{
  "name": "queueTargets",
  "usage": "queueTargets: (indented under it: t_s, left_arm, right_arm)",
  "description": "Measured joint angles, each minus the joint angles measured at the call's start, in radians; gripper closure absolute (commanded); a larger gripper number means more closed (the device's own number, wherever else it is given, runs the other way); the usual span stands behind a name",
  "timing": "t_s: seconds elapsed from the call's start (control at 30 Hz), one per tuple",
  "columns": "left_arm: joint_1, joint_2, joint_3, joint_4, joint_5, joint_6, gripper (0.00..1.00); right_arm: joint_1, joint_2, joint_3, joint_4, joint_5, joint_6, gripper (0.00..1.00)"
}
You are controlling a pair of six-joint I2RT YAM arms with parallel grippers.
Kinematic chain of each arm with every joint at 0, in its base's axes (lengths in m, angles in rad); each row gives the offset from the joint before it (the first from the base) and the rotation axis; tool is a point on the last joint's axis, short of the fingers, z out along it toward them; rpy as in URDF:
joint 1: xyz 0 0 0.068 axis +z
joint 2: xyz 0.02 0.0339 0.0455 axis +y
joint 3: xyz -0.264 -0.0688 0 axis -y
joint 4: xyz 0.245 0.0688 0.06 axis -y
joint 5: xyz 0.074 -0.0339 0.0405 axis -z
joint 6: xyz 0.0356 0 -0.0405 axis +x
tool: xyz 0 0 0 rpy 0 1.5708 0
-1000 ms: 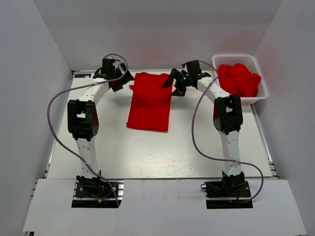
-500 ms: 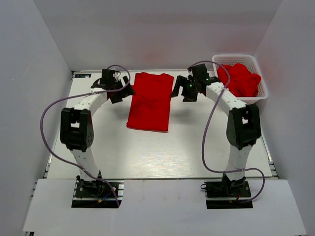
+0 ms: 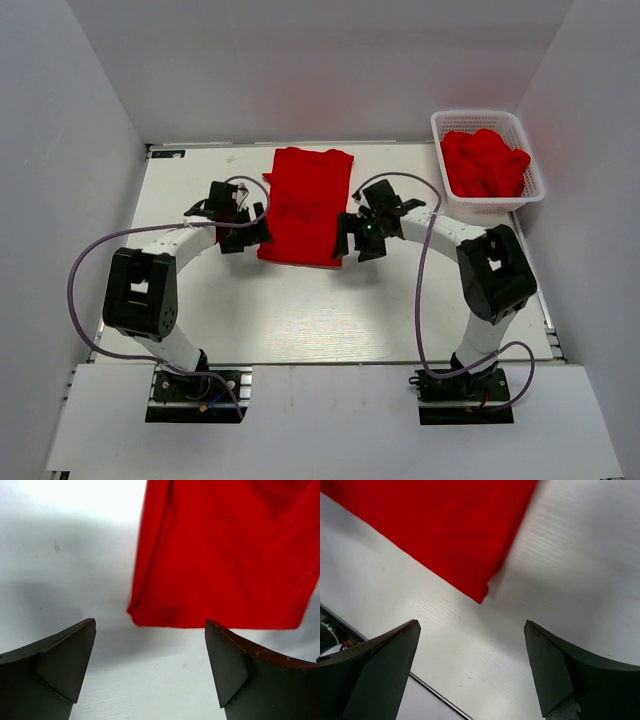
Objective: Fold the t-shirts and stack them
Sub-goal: Grab one side of the 2/3 rectangular tshirt with both arms, then fold the long partially folded tshirt into a neat square
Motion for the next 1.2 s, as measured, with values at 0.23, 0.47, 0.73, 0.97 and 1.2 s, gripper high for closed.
queueTargets:
  t_s: [0.23,0.47,0.73,0.97,1.2]
  left_arm:
    - [-0.019,0.021,-0.04,0.041,0.001,0.006,0.11]
    - [-0.029,0.067,-0.055,0.096,-0.006,0.019,0.3]
    - [-0.042,0.08,-0.098,0.173,-0.006,0.026,0.53]
    - [-0.063,0.091,-0.114,0.218,-0.004,0.024,1.0]
    - [-0.079,0.035,-0.16,0.182,0.002,0.002,1.0]
  right_arm:
    - [0.046,0.063,-0.003,0.1,-0.034,0.049,0.1]
    - [0.05,0.109,-0.005,0.156,-0.047,0.091,0.16]
    - [0.05,0.134,-0.013,0.2,-0.06,0.116,0.51]
    - [0.05,0.148,-0.048,0.223,-0.053,0.141,1.0]
    - [0.052,0.113,-0.072,0.2,-0.031,0.12,1.0]
